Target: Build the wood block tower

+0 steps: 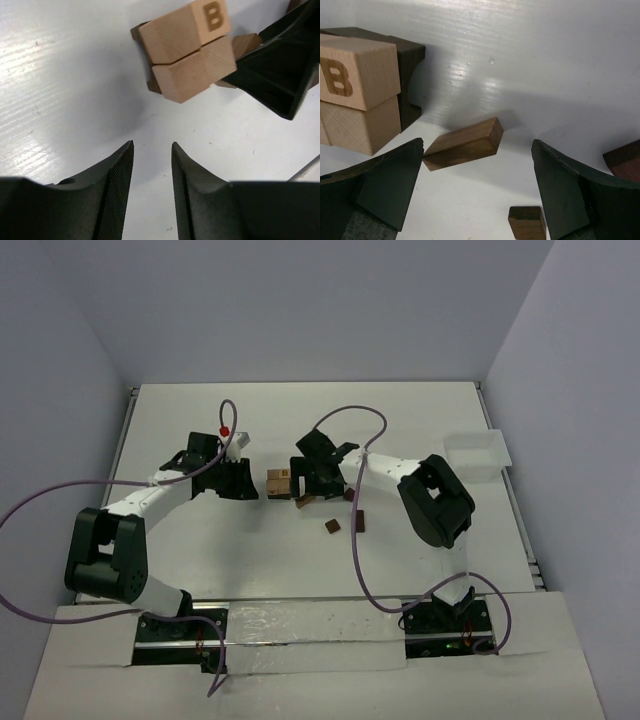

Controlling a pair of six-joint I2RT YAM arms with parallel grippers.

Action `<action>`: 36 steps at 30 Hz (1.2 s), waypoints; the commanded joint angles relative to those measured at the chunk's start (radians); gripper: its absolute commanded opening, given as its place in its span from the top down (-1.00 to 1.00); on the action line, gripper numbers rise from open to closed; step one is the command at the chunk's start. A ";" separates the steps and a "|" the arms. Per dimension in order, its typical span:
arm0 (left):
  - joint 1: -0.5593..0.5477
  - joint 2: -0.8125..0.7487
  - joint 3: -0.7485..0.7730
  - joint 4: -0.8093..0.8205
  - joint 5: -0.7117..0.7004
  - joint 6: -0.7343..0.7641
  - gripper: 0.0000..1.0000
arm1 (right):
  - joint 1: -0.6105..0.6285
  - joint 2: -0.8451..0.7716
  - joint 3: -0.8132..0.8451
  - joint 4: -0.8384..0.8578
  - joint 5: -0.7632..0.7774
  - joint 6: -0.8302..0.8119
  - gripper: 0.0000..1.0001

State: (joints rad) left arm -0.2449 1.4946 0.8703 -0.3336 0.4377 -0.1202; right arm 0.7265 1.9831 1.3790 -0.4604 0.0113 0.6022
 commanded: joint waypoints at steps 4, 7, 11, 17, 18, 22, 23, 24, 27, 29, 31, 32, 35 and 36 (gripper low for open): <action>-0.049 -0.021 0.015 0.015 -0.024 0.034 0.16 | 0.006 -0.100 -0.030 0.012 -0.001 -0.058 -0.93; -0.053 -0.056 -0.003 0.018 -0.024 0.051 0.11 | 0.003 -0.147 -0.054 0.022 -0.005 -0.098 -0.93; -0.053 -0.186 -0.050 0.021 0.013 0.097 -0.09 | -0.007 -0.277 -0.126 0.063 -0.005 -0.179 -0.94; -0.054 -0.384 -0.041 -0.045 0.039 0.192 -0.46 | -0.035 -0.405 -0.205 0.104 -0.095 -0.354 -0.95; -0.053 -0.411 -0.034 -0.056 0.039 0.200 -0.51 | -0.041 -0.412 -0.208 0.103 -0.121 -0.372 -0.95; -0.053 -0.485 -0.016 -0.082 0.030 0.209 -0.64 | -0.070 -0.365 -0.167 0.069 -0.139 -0.313 -0.93; -0.053 -0.501 -0.015 -0.083 0.025 0.210 -0.67 | -0.078 -0.347 -0.157 0.067 -0.143 -0.301 -0.93; -0.053 -0.525 -0.016 -0.084 0.022 0.211 -0.70 | -0.082 -0.326 -0.149 0.064 -0.150 -0.280 -0.93; -0.053 -0.572 -0.031 -0.084 0.009 0.216 -0.73 | -0.081 -0.292 -0.155 0.114 -0.194 -0.299 -0.96; -0.053 -0.606 -0.041 -0.090 -0.001 0.226 -0.74 | -0.081 -0.267 -0.149 0.147 -0.244 -0.363 -0.99; -0.053 -0.629 -0.048 -0.097 -0.002 0.234 -0.75 | -0.082 -0.252 -0.146 0.177 -0.287 -0.452 -0.99; -0.053 -0.637 -0.053 -0.098 -0.003 0.236 -0.75 | -0.081 -0.242 -0.143 0.190 -0.304 -0.477 -0.99; -0.053 -0.660 -0.067 -0.104 0.007 0.249 -0.76 | -0.081 -0.194 -0.102 0.193 -0.329 -0.543 -0.99; -0.053 -0.668 -0.070 -0.107 0.016 0.255 -0.77 | -0.079 -0.180 -0.088 0.179 -0.332 -0.559 -0.99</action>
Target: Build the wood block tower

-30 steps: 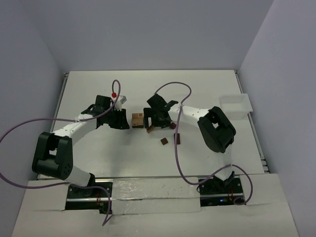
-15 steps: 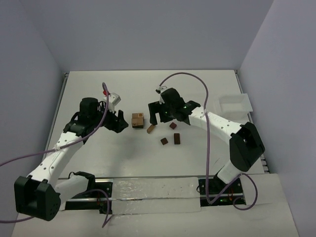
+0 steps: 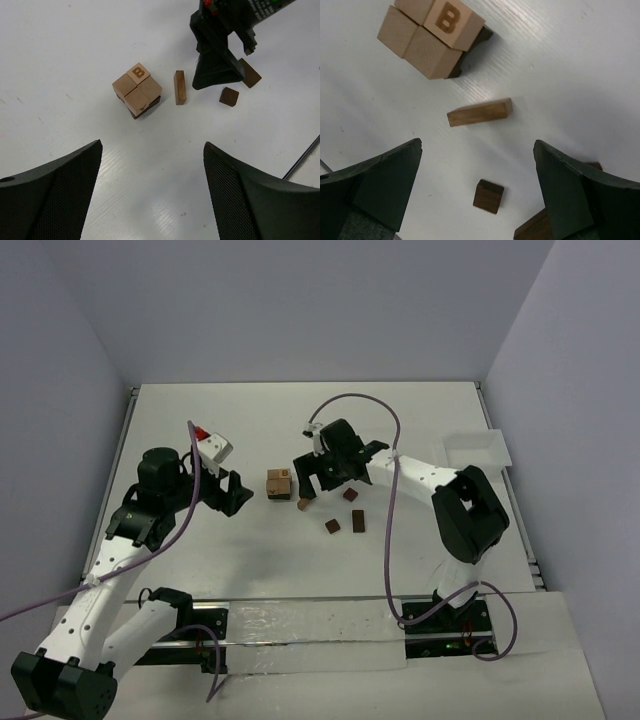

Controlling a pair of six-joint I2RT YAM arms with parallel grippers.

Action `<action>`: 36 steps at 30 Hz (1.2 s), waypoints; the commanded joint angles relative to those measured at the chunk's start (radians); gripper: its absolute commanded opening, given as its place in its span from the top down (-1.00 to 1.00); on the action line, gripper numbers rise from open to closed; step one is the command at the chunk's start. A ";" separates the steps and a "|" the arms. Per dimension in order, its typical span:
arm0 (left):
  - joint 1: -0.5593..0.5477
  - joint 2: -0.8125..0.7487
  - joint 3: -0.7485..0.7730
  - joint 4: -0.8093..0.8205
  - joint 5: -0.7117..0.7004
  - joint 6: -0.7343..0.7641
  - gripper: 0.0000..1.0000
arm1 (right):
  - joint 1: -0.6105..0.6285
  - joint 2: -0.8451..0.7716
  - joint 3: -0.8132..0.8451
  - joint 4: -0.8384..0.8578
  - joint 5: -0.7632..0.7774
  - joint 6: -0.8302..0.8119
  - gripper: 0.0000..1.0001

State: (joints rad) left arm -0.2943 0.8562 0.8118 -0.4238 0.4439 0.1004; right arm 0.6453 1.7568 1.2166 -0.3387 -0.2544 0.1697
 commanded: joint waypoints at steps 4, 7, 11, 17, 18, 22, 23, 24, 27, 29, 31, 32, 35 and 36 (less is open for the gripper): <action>-0.003 -0.036 -0.019 -0.020 0.015 0.041 -0.78 | 0.009 0.112 0.135 0.013 -0.075 -0.228 -0.99; -0.003 -0.037 -0.023 -0.018 0.013 0.048 -0.78 | 0.026 0.148 0.156 -0.025 -0.077 -0.309 -0.99; -0.003 -0.040 -0.031 -0.011 0.016 0.047 -0.78 | 0.037 0.168 0.152 -0.028 -0.048 -0.346 -0.99; -0.003 -0.040 -0.041 -0.004 0.017 0.050 -0.78 | 0.052 0.192 0.144 -0.027 -0.025 -0.363 -0.99; -0.003 -0.041 -0.042 -0.003 0.016 0.051 -0.78 | 0.056 0.194 0.144 -0.029 -0.026 -0.363 -0.99; -0.003 -0.042 -0.045 -0.003 0.012 0.053 -0.78 | 0.068 0.201 0.136 -0.028 -0.026 -0.368 -0.99; -0.003 -0.043 -0.046 -0.001 0.012 0.055 -0.77 | 0.070 0.202 0.133 -0.025 -0.025 -0.372 -0.99; -0.003 -0.043 -0.046 -0.003 0.010 0.056 -0.77 | 0.071 0.202 0.132 -0.023 -0.023 -0.374 -0.99; -0.003 -0.043 -0.046 -0.005 0.011 0.059 -0.77 | 0.073 0.206 0.128 -0.021 -0.027 -0.387 -0.90; -0.003 -0.042 -0.045 -0.007 0.010 0.063 -0.77 | 0.073 0.207 0.121 -0.015 -0.032 -0.392 -0.80; -0.003 -0.042 -0.044 -0.008 0.012 0.066 -0.77 | 0.073 0.202 0.111 -0.010 -0.035 -0.394 -0.67; -0.003 -0.042 -0.043 -0.009 0.013 0.067 -0.77 | 0.073 0.199 0.105 -0.008 -0.037 -0.395 -0.58; -0.003 -0.043 -0.039 -0.012 0.017 0.070 -0.76 | 0.072 0.175 0.082 0.000 -0.038 -0.403 -0.30; -0.003 -0.045 -0.041 -0.013 0.018 0.070 -0.76 | 0.071 0.171 0.077 0.002 -0.037 -0.407 -0.24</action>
State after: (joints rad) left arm -0.2939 0.8265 0.7647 -0.4469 0.4450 0.1517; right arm 0.7113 1.9584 1.3170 -0.3535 -0.2886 -0.2107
